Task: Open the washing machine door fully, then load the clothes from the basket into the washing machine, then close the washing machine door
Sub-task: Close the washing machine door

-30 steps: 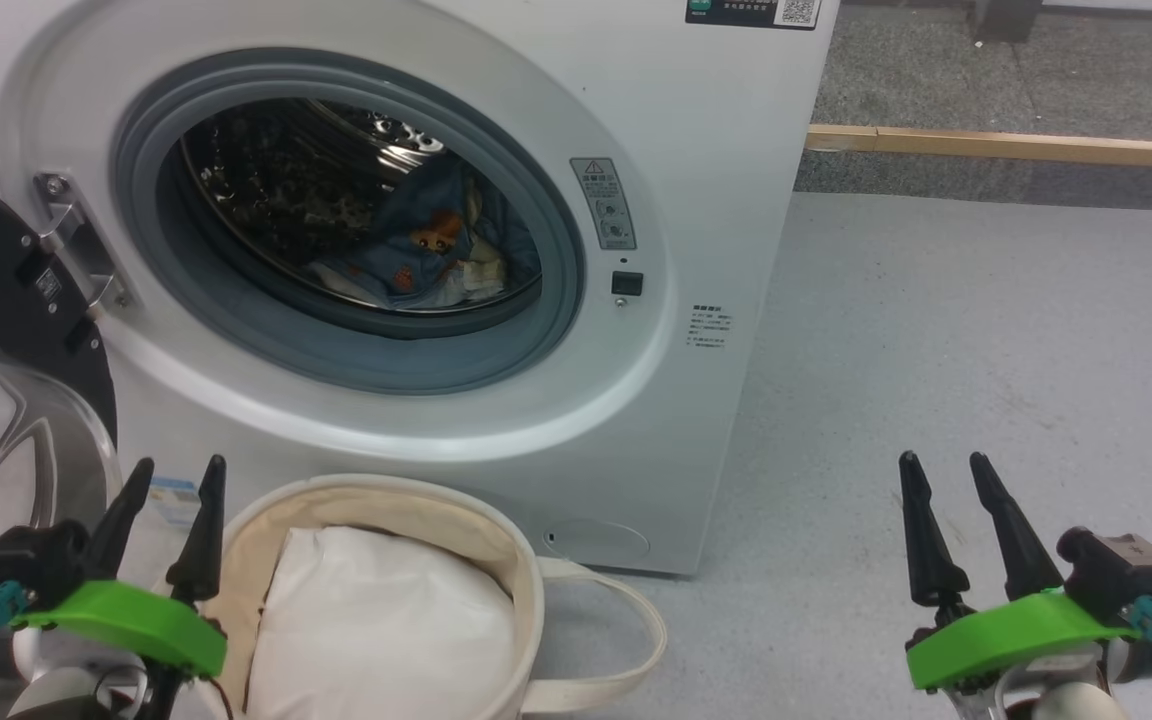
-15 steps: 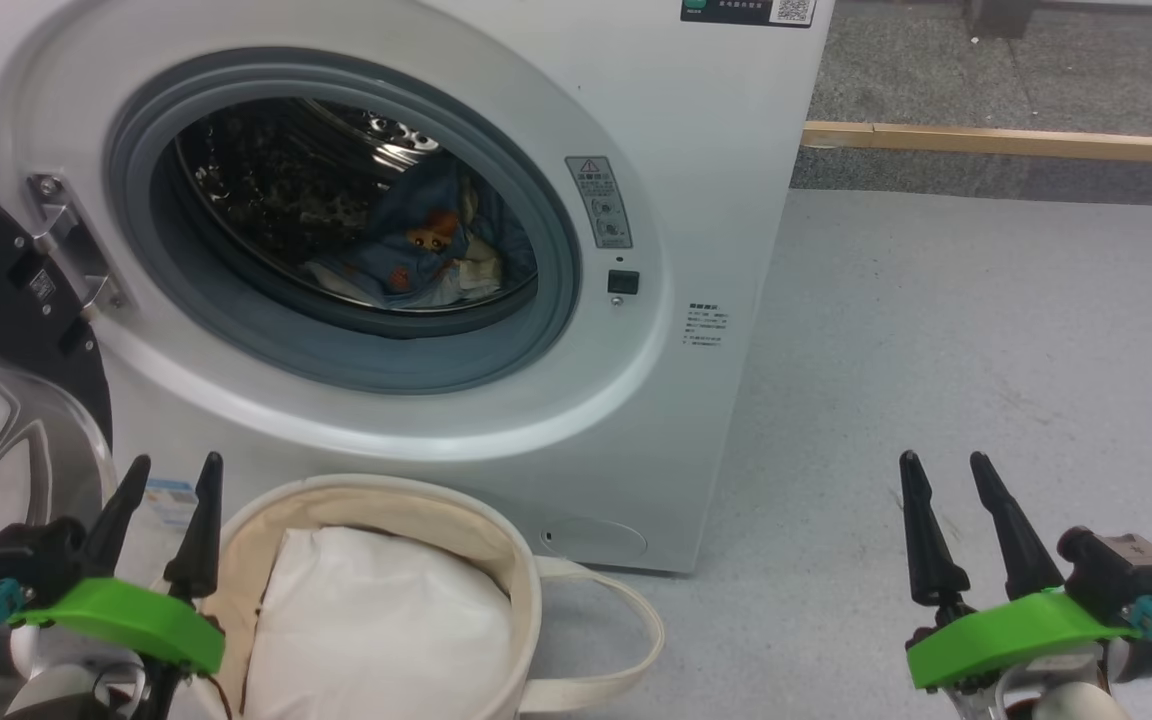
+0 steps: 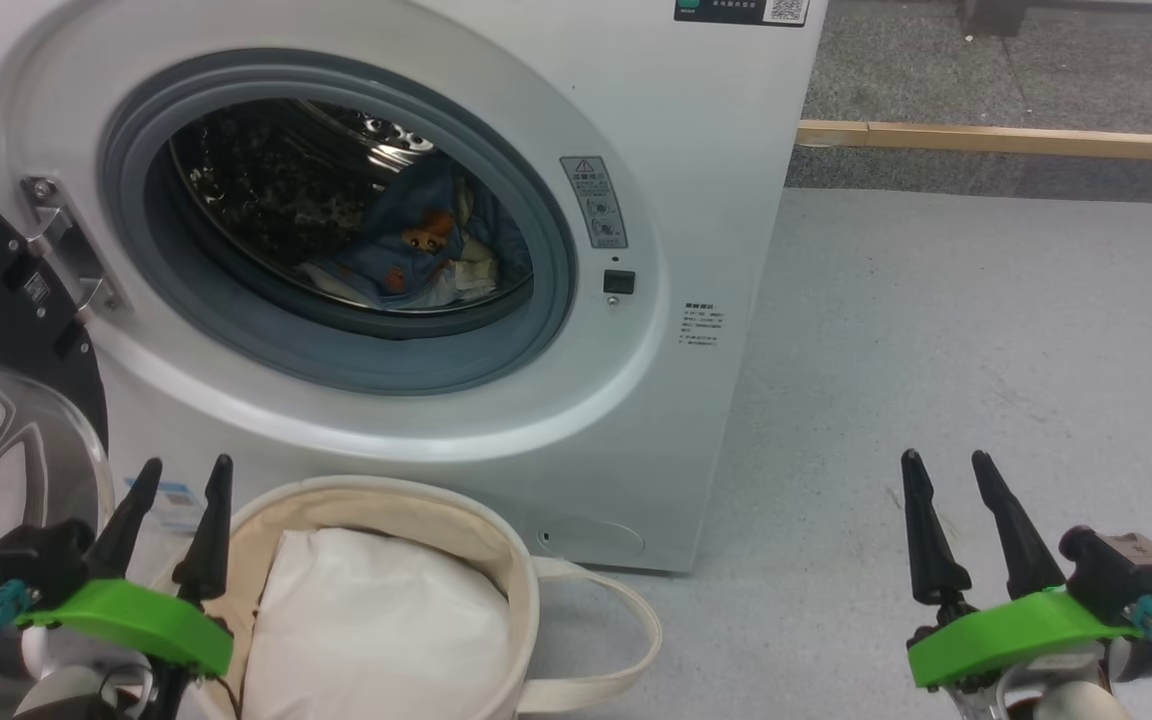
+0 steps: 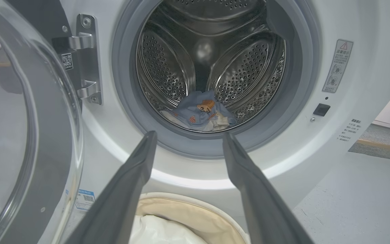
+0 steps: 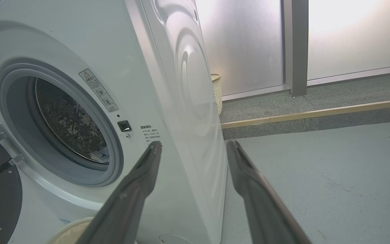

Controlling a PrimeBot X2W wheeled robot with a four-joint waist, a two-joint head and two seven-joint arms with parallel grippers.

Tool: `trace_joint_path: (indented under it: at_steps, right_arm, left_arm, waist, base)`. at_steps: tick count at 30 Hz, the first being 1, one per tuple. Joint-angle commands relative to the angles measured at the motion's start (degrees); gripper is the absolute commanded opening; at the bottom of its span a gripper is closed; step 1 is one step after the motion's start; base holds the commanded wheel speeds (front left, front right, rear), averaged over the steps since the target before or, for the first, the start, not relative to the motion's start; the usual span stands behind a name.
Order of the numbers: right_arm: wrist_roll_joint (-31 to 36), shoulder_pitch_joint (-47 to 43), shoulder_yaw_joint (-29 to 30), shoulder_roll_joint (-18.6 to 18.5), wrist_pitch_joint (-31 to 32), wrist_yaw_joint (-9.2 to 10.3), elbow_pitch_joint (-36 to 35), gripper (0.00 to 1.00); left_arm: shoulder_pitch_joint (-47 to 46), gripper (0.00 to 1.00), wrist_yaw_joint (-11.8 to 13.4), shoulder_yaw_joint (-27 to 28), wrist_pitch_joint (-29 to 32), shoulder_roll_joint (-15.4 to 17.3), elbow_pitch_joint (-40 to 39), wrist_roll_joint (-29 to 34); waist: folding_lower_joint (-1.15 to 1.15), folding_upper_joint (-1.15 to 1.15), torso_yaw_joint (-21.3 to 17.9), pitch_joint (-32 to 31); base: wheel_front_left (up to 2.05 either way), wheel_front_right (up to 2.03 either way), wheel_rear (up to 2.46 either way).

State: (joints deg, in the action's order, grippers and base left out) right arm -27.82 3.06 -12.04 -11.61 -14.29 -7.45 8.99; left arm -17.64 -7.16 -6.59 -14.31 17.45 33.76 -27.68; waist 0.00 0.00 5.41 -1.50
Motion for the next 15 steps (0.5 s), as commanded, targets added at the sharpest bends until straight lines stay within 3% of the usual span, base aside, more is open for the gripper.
trace_joint_path:
  at_steps: [1,8,15]
  right_arm:
    - [0.09,1.12,-0.65,-0.78,-0.71,-0.03,-2.04,1.0]
    - [0.04,1.06,-0.28,-0.84,-0.71,-0.03,-2.24,1.0]
    - [-0.07,1.18,-0.32,-0.76,-0.71,-0.03,-2.27,1.0]
  left_arm:
    - [-3.35,1.0,-0.32,2.17,-0.69,2.1,-1.24,-0.39]
    - [-3.2,1.0,-0.33,2.23,-0.69,2.25,-1.4,-1.0]
    - [-3.28,1.0,-0.33,1.96,-0.69,2.45,-1.14,-1.05]
  waist:
    - [0.0,0.0,-0.01,-0.01]
    - [0.0,0.0,0.01,-0.06]
    - [0.0,0.0,0.28,0.11]
  base:
    - [-0.03,0.03,0.0]
    - [-0.43,0.67,-0.24]
    - [-1.33,1.67,-0.34]
